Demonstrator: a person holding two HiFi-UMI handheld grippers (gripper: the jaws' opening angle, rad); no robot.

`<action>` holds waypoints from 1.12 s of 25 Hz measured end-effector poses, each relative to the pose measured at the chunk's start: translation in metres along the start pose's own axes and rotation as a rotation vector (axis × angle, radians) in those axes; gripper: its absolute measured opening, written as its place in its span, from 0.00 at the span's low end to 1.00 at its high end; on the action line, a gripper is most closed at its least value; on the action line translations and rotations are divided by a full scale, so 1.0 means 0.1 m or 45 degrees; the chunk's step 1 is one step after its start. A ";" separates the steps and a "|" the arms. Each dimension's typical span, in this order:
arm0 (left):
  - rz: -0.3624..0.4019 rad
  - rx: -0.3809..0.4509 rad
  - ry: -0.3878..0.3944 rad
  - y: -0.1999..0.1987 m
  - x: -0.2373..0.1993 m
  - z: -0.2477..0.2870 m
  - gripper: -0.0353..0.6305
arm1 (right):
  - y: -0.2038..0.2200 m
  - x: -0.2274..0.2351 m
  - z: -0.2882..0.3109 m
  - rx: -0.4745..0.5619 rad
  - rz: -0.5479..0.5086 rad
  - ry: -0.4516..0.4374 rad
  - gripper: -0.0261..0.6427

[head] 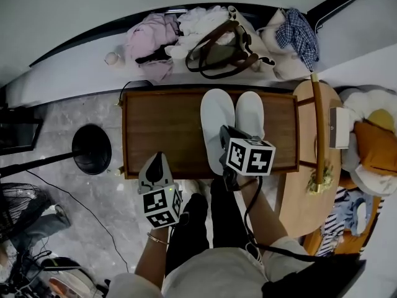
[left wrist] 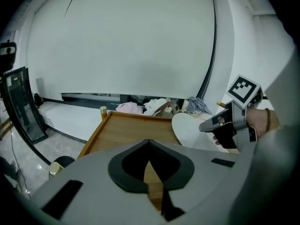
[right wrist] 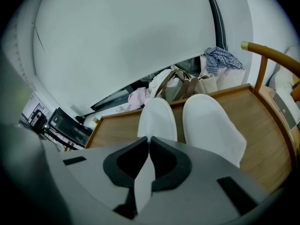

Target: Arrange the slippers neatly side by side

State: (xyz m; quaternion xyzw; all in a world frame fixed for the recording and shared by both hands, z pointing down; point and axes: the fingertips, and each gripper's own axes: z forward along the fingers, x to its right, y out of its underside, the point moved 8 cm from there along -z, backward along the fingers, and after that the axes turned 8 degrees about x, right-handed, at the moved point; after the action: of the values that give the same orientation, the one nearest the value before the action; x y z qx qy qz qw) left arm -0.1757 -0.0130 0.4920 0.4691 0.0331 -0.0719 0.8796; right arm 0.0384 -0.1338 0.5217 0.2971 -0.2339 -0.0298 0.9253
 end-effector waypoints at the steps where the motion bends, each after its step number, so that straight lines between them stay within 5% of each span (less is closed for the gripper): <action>1: -0.001 -0.004 -0.002 0.00 0.00 0.01 0.06 | 0.00 0.01 0.02 -0.004 0.002 0.001 0.10; 28: -0.025 -0.036 -0.037 0.11 0.10 0.12 0.06 | 0.11 0.18 0.14 -0.044 -0.024 0.041 0.11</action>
State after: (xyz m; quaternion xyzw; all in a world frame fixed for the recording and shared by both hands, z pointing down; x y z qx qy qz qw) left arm -0.1638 -0.0183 0.5065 0.4553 0.0258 -0.0870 0.8857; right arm 0.0472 -0.1354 0.5454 0.2837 -0.2158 -0.0376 0.9336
